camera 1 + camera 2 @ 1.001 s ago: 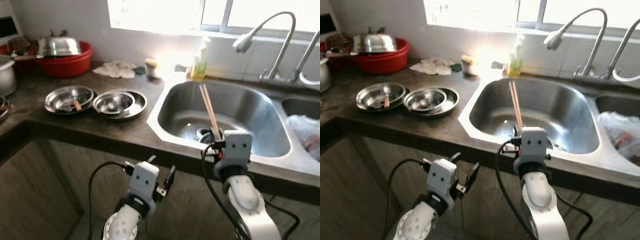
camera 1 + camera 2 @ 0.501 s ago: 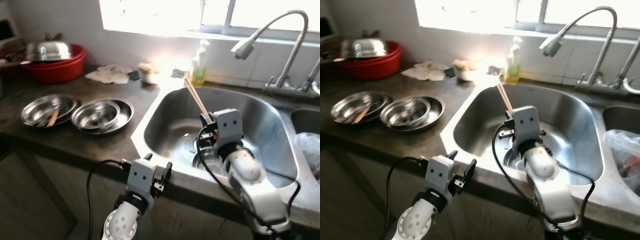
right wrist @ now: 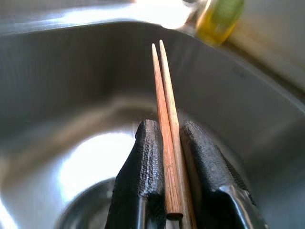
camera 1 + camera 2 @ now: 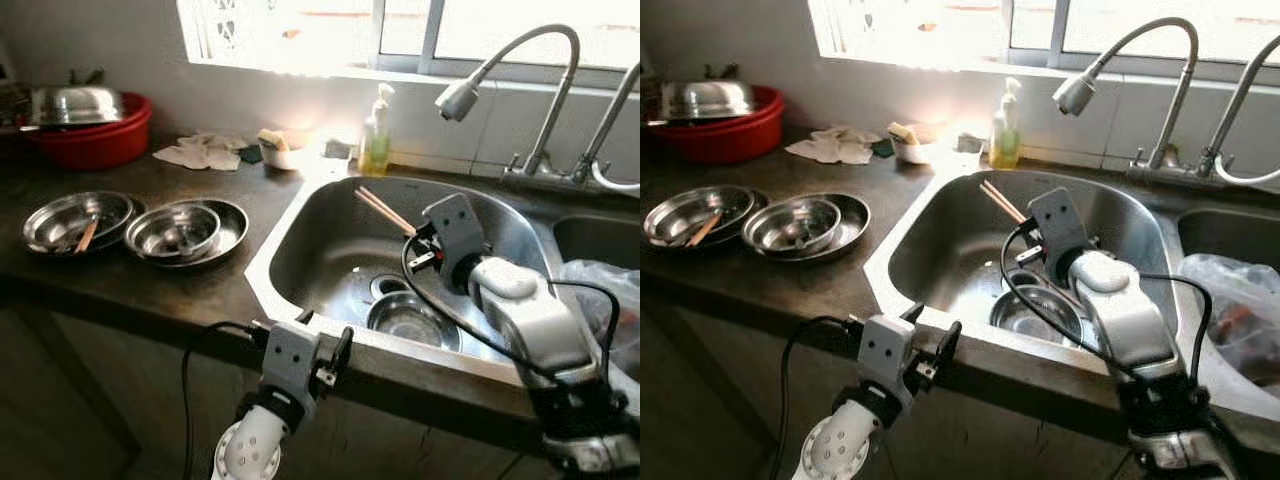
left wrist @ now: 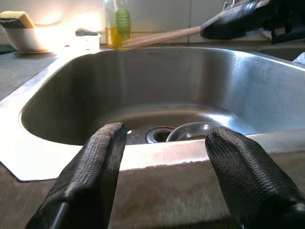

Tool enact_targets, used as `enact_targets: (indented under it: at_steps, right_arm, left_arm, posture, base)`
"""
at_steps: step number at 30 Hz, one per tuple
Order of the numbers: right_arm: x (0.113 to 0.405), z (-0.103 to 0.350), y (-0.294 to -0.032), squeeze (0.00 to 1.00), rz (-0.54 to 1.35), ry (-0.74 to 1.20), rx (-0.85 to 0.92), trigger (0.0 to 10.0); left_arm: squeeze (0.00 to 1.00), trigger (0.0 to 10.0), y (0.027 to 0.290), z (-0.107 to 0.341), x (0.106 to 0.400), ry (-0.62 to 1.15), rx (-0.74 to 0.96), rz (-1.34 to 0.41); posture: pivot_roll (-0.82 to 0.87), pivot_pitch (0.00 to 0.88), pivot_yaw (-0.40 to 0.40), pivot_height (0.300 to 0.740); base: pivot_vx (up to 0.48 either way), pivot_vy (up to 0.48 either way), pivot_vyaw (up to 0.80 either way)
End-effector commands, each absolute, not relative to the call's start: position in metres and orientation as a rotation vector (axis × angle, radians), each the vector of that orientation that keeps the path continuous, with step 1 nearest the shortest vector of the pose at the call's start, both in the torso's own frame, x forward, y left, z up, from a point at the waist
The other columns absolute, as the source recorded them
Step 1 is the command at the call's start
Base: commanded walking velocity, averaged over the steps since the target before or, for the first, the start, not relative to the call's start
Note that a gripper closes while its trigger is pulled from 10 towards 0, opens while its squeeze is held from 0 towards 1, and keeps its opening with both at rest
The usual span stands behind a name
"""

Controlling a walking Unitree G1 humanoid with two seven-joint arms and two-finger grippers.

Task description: Kitchen organization

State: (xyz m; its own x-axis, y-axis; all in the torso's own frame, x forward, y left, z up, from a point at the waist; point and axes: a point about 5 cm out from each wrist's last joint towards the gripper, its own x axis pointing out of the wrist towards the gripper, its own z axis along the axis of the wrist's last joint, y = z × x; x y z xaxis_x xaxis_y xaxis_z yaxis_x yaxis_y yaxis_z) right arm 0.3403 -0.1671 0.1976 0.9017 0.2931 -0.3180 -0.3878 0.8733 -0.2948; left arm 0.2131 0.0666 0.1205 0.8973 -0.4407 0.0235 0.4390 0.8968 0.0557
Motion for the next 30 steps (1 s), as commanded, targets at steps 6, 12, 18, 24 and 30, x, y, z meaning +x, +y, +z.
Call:
enact_targets:
  at_steps: [6,12,18,24,30]
  right_arm:
    - [0.346,0.175,-0.164,0.0,0.453,0.402,-0.396,10.0]
    - [0.35,0.162,-0.157,0.0,0.524,0.466,-0.391,10.0]
    - [0.351,0.153,-0.16,1.0,0.499,0.478,-0.387,10.0]
    - [0.351,0.157,-0.161,1.0,0.476,0.425,-0.34,10.0]
    - [0.346,0.163,-0.16,1.0,0.44,0.344,-0.286,10.0]
  left_arm:
    - [0.0,10.0,0.067,0.126,0.212,-0.052,0.048,-0.424]
    - [0.0,10.0,0.069,0.127,0.212,-0.059,0.046,-0.405]
    - [0.0,10.0,0.069,0.128,0.213,-0.058,0.046,-0.403]
    - [0.0,10.0,0.069,0.128,0.214,-0.058,0.049,-0.403]
    - [0.0,10.0,0.069,0.127,0.215,-0.056,0.052,-0.406]
  posture:
    - [0.13,0.02,-0.077,0.74]
    - [0.14,0.031,-0.082,0.74]
    - [0.14,0.034,-0.085,0.74]
    - [0.14,0.034,-0.08,0.74]
    - [0.14,0.026,-0.073,0.74]
  base:
    - [0.0,0.0,0.0]
    - [0.0,0.0,0.0]
    - [0.0,0.0,0.0]
    - [0.0,0.0,0.0]
    - [0.0,0.0,0.0]
